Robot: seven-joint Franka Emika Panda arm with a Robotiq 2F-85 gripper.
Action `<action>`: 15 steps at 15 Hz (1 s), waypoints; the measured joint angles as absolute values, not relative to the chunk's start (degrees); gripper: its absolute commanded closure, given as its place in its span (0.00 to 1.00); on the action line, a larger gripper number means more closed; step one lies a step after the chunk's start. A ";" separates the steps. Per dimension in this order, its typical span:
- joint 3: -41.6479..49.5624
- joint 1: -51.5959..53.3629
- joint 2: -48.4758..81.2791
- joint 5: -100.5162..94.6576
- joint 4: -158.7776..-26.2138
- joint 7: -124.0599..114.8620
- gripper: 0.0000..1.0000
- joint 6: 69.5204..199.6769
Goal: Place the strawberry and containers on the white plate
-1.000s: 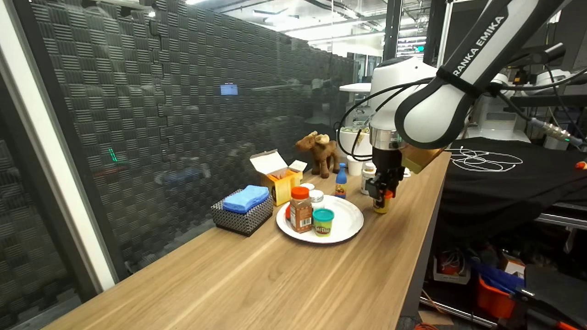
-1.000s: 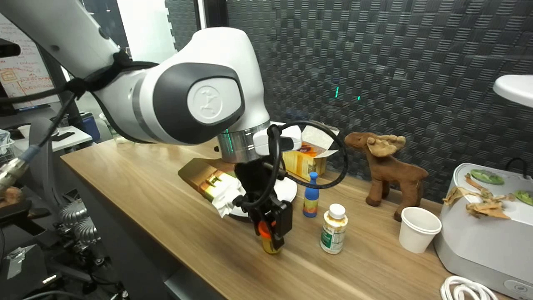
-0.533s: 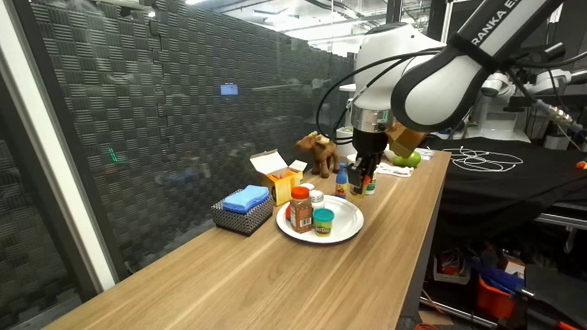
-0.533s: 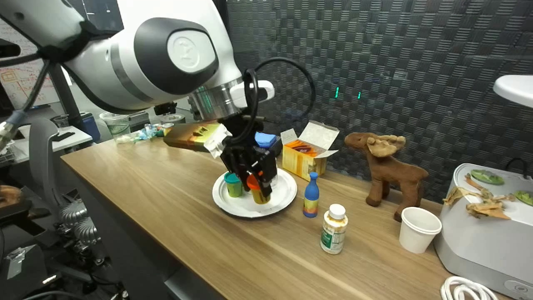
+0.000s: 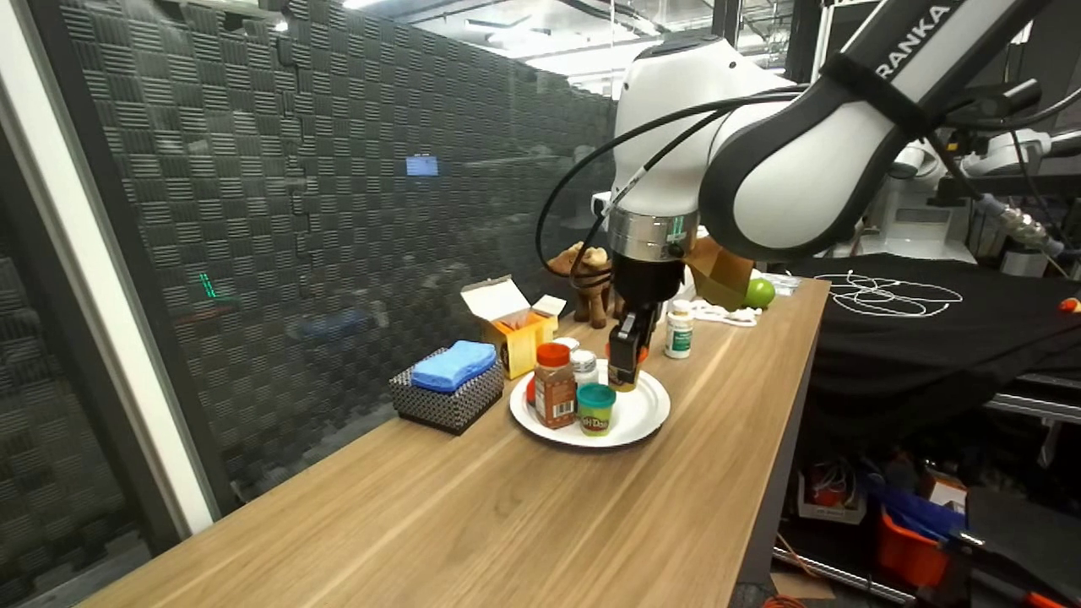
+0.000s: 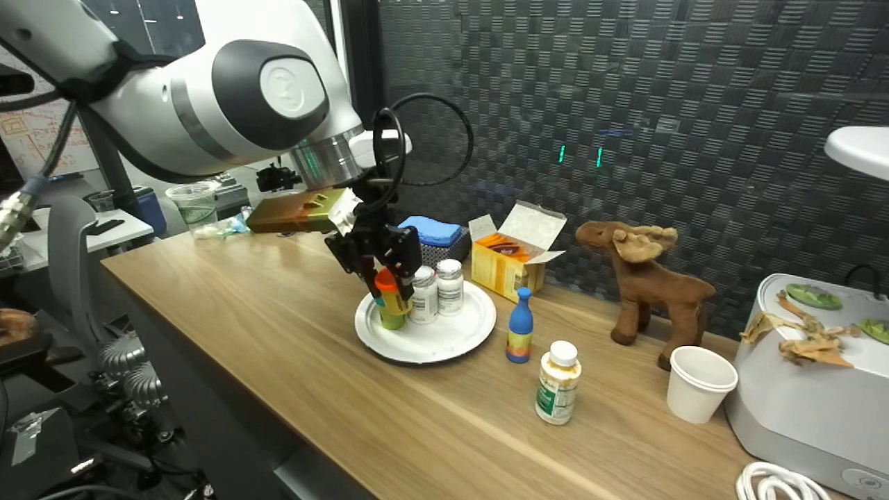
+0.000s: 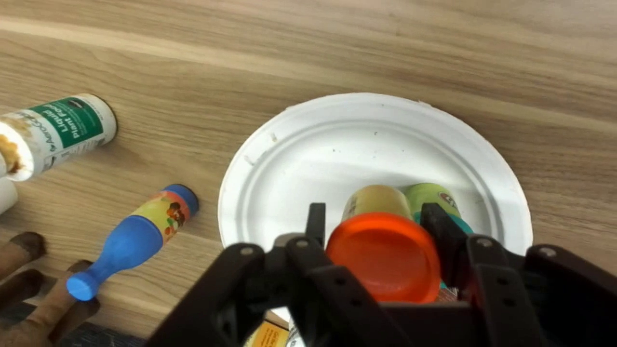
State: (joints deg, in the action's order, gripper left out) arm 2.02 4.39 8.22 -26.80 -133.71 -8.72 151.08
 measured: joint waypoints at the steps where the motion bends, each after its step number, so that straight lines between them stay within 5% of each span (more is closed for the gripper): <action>1: 2.03 4.25 8.23 -26.80 -133.71 -8.24 0.72 151.12; 15: 1.65 0.92 9.31 -18.84 -134.93 4.04 0.72 158.77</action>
State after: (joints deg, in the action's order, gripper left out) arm 1.65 0.92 9.31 -18.84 -134.93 4.04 158.77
